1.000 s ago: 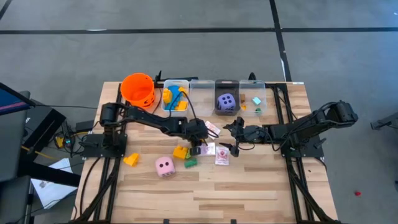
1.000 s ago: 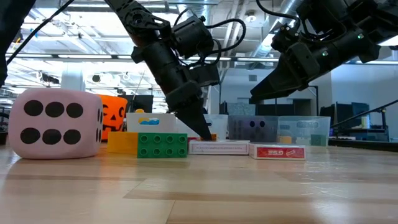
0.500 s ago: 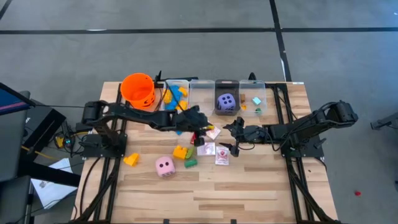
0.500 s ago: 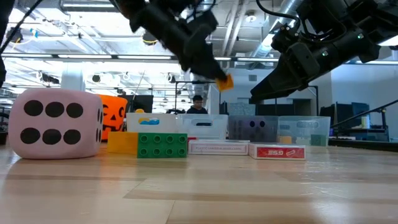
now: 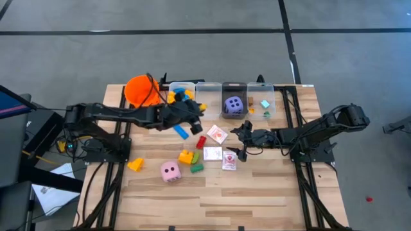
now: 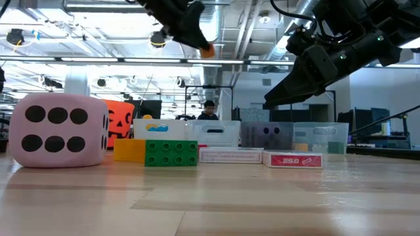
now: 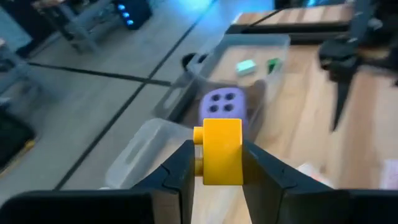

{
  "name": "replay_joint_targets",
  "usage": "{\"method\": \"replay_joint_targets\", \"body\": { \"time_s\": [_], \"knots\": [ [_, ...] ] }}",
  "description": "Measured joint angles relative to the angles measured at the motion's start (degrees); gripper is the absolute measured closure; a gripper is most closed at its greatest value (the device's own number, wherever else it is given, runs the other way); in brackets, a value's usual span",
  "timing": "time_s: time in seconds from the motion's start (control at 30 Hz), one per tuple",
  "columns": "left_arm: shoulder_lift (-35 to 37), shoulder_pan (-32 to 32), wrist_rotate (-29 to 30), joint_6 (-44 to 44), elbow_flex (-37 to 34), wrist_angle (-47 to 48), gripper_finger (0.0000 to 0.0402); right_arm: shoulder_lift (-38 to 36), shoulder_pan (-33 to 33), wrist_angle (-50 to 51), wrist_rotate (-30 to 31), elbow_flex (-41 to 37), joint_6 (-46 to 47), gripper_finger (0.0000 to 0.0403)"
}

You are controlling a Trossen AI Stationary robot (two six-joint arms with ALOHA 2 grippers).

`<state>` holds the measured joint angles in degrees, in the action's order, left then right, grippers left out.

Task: Pick & Place Toys
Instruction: Put the small yellow game piece into the right transparent bin

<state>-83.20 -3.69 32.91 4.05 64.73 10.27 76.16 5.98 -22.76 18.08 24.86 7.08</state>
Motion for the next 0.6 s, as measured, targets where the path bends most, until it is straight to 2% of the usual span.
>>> {"method": "replay_joint_targets", "body": {
  "time_s": [0.23, 0.47, 0.53, 0.6],
  "knots": [
    [0.7, -2.47, 0.76, -0.39, -0.02, 5.89, 0.0309, 0.0, 0.0, 0.0, 0.01, 0.0, 0.0, 0.0021],
    [0.31, -4.42, 0.73, -0.48, -0.02, 7.62, 0.0309, 0.0, 0.0, 0.0, -0.01, 0.0, 0.02, 0.0021],
    [0.31, -4.64, -0.81, -0.6, -0.02, 7.53, 0.0309, 0.0, 0.0, 0.0, -0.01, 0.0, 0.01, 0.0021],
    [0.31, -4.65, -4.81, -0.71, -0.02, 6.67, 0.0309, 0.0, 0.0, -0.1, 0.01, 0.0, -0.01, 0.0021]
  ]
}}
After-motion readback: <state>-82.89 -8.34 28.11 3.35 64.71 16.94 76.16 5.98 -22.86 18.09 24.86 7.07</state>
